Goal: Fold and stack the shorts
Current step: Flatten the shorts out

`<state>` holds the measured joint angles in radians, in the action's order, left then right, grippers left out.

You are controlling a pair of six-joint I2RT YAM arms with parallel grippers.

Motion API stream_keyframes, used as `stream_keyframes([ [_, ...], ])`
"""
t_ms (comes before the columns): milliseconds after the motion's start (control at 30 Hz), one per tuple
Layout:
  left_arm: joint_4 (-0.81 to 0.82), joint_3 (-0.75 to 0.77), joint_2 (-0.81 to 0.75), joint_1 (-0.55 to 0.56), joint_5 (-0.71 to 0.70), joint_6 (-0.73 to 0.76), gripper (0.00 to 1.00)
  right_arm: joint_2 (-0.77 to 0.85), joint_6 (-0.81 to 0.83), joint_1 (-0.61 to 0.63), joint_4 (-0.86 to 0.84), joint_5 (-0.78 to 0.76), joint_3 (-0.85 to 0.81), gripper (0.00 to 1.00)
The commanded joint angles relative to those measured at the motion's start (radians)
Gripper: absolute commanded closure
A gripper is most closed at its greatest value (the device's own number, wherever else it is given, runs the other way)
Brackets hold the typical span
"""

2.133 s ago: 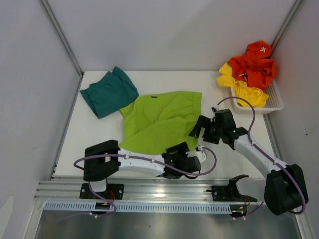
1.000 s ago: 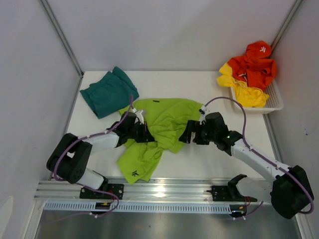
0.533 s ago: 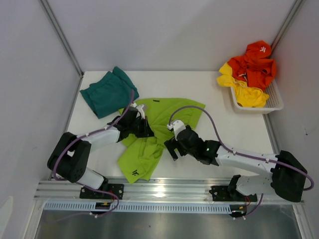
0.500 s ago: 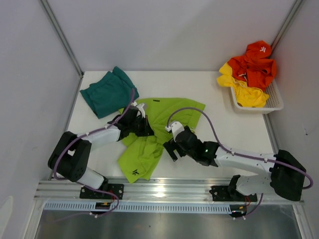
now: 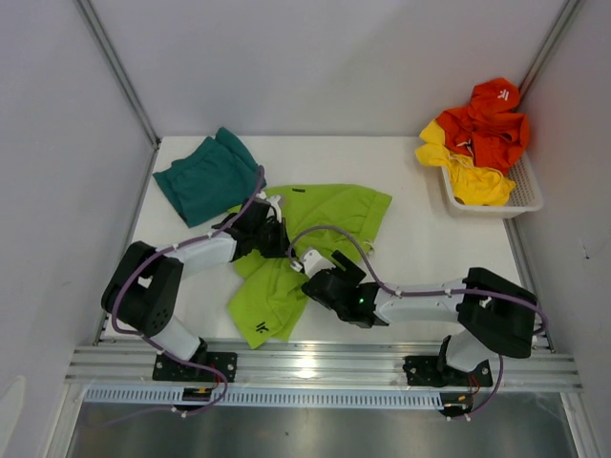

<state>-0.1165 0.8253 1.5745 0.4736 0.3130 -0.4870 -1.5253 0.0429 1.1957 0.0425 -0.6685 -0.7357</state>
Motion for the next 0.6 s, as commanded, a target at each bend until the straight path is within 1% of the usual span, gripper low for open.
stream_keyframes([
  [0,-0.005,0.031,-0.010,0.000,-0.005,0.025,1.00,-0.067,0.009,0.007,-0.085,-0.091,-0.065,0.16],
  [100,-0.003,0.028,-0.014,-0.001,0.001,0.025,1.00,-0.120,0.003,0.007,-0.090,-0.101,-0.093,0.20],
  [133,-0.003,0.026,-0.013,0.000,0.001,0.024,1.00,-0.133,0.002,0.008,-0.079,-0.103,-0.111,0.27],
  [167,0.000,0.025,-0.014,-0.001,0.001,0.022,1.00,-0.144,0.002,0.008,-0.075,-0.112,-0.120,0.32],
  [200,0.000,0.025,-0.016,-0.001,0.003,0.021,1.00,-0.160,0.000,0.008,-0.070,-0.112,-0.125,0.41],
  [267,0.003,0.026,-0.019,0.000,0.008,0.021,1.00,-0.168,-0.005,0.010,-0.059,-0.121,-0.136,0.55],
  [300,0.002,0.026,-0.022,0.000,0.011,0.021,1.00,-0.164,-0.009,0.011,-0.056,-0.125,-0.136,0.76],
  [367,-0.006,0.028,-0.028,0.000,0.011,0.022,1.00,-0.144,-0.031,0.015,-0.015,-0.126,-0.133,0.96],
  [400,-0.011,0.028,-0.034,-0.001,0.009,0.025,0.99,-0.122,-0.038,0.018,0.000,-0.122,-0.130,1.00],
  [433,-0.017,0.026,-0.054,-0.001,0.005,0.027,0.98,-0.061,-0.061,0.021,0.038,-0.111,-0.125,1.00],
  [467,-0.023,0.028,-0.067,-0.001,0.001,0.031,0.96,-0.026,-0.073,0.024,0.071,-0.077,-0.123,1.00],
  [500,-0.043,0.031,-0.083,0.000,0.001,0.040,0.90,0.011,-0.090,0.027,0.118,-0.060,-0.134,1.00],
  [533,-0.052,0.031,-0.123,0.000,0.003,0.045,0.87,0.075,-0.106,0.025,0.248,-0.031,-0.152,1.00],
  [567,-0.063,0.031,-0.148,0.002,0.005,0.053,0.83,0.098,-0.156,0.024,0.326,0.002,-0.180,1.00],
])
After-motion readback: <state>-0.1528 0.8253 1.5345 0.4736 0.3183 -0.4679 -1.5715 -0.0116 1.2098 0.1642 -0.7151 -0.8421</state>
